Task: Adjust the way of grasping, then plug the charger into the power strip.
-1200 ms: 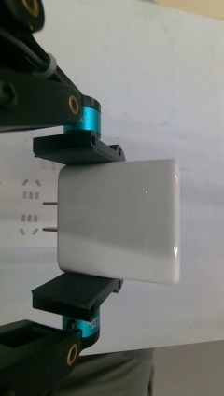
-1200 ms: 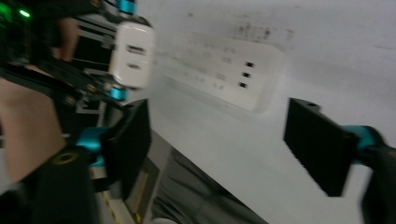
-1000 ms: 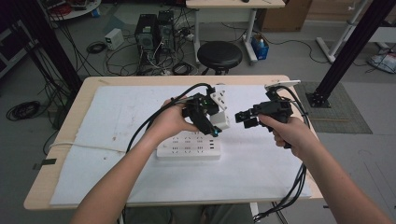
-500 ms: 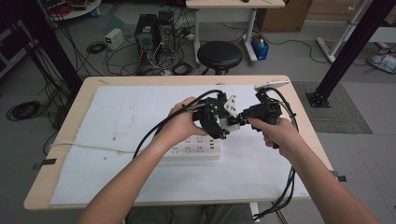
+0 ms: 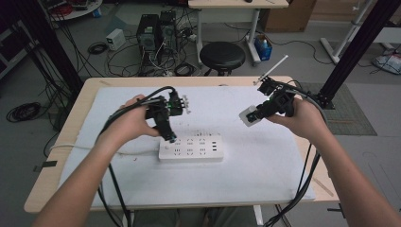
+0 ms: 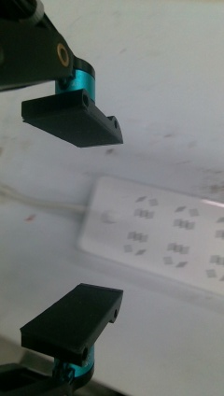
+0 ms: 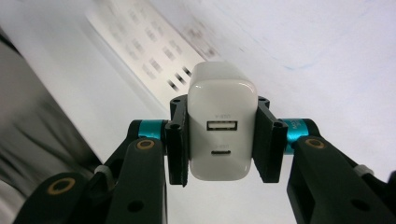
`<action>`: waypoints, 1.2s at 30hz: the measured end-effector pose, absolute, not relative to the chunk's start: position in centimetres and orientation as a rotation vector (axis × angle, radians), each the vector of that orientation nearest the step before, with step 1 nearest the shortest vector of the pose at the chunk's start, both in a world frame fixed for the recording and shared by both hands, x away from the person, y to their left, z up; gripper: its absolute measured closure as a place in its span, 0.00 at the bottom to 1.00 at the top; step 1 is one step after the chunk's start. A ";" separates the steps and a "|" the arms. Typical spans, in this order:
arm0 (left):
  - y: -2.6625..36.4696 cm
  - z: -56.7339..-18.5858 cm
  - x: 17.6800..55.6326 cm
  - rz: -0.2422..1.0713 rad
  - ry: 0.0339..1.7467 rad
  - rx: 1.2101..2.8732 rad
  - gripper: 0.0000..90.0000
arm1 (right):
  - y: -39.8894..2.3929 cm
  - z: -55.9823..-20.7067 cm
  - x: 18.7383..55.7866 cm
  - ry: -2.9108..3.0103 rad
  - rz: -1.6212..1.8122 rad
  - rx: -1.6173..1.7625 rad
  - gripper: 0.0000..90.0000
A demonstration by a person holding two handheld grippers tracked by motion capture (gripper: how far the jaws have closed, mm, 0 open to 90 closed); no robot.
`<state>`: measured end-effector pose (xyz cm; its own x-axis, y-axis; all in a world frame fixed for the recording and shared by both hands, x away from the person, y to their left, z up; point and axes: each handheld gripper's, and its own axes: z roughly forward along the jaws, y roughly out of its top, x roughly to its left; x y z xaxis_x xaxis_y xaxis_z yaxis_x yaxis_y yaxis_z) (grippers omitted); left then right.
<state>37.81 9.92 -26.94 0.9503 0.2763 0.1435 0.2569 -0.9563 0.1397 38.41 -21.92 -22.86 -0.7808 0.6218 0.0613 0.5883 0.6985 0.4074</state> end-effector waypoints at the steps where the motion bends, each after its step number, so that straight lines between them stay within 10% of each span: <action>1: 10.7 -26.8 37.8 0.219 0.431 2.998 0.24 | -21.7 -22.7 38.5 2.836 0.597 0.973 0.69; 13: 17.1 -26.5 38.8 0.205 0.728 3.033 0.24 | -20.2 -22.2 38.2 2.828 0.351 0.731 0.69; 36: 18.5 -26.8 36.7 0.265 0.727 2.957 0.24 | -11.9 -27.2 41.0 2.959 0.215 0.341 0.69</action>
